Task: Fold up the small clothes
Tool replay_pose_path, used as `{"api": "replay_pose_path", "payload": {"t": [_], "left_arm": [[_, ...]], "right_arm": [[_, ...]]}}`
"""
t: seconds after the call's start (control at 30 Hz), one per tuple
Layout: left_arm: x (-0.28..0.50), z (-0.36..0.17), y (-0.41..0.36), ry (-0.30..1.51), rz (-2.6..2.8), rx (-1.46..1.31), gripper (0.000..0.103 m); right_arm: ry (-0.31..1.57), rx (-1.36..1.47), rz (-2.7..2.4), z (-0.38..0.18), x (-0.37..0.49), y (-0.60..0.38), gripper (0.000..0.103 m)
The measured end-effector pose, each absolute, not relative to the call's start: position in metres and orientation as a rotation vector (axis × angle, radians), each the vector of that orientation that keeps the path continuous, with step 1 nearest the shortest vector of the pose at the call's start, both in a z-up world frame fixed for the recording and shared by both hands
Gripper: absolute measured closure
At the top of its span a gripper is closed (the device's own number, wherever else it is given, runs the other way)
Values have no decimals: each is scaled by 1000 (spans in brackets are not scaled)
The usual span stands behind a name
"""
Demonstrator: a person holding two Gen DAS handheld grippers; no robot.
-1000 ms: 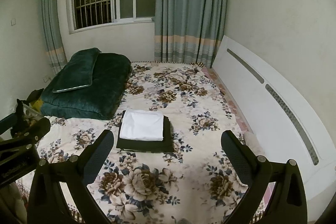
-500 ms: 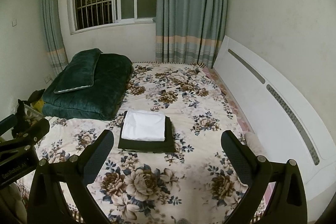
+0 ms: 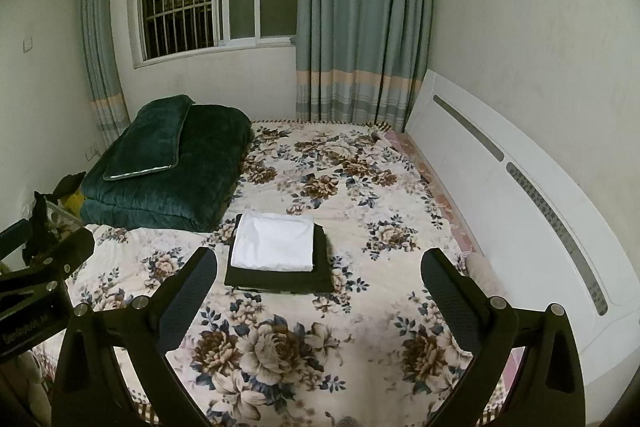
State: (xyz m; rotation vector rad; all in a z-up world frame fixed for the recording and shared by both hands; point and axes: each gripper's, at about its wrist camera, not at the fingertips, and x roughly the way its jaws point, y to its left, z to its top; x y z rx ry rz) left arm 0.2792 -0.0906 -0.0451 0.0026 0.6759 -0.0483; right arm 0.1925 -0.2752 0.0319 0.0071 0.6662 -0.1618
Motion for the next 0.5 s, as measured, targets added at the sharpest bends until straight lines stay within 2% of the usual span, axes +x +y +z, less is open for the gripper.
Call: {"api": "replay_pose_path", "payload": {"t": [0.5], "left_arm": [[279, -45, -91, 675, -44, 1, 0]], "right_arm": [[660, 12, -165, 37, 198, -273, 0]]}}
